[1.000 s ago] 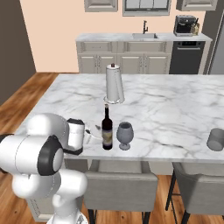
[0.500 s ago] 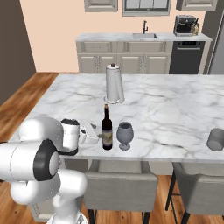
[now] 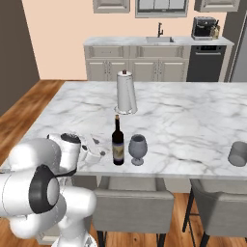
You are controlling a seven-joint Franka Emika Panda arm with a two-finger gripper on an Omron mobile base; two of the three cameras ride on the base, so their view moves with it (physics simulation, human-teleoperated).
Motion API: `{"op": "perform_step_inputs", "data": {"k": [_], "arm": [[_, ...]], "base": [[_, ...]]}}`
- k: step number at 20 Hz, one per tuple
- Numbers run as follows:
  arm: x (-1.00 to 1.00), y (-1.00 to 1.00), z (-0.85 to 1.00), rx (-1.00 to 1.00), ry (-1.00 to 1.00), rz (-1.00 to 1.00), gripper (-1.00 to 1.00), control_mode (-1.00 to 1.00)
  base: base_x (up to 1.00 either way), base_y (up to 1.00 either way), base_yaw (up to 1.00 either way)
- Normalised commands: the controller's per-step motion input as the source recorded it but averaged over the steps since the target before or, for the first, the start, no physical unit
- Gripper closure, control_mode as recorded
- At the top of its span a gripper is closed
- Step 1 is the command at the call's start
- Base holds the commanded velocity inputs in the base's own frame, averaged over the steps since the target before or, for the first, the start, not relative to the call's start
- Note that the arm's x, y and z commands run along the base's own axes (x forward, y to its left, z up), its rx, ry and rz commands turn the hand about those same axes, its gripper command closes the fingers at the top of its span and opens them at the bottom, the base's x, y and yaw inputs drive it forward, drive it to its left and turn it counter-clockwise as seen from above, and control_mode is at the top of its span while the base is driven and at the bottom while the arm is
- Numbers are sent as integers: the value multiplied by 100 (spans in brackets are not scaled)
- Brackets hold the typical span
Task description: There is a wine glass and glass cup on the dining counter. Place the wine bottle next to the wine glass and the juice bottle next to the glass cup.
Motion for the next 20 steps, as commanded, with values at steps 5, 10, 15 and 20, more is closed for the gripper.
{"op": "perform_step_inputs", "data": {"k": [5,10,15,20], "arm": [[-26,17,39,18,19,1,-100,-100],[-30,9,43,17,23,11,-100,-100],[-43,5,38,9,13,24,-100,-100],[-50,3,34,10,9,29,-100,-100]], "base": [[0,0,0],[0,0,0],[0,0,0],[0,0,0]]}}
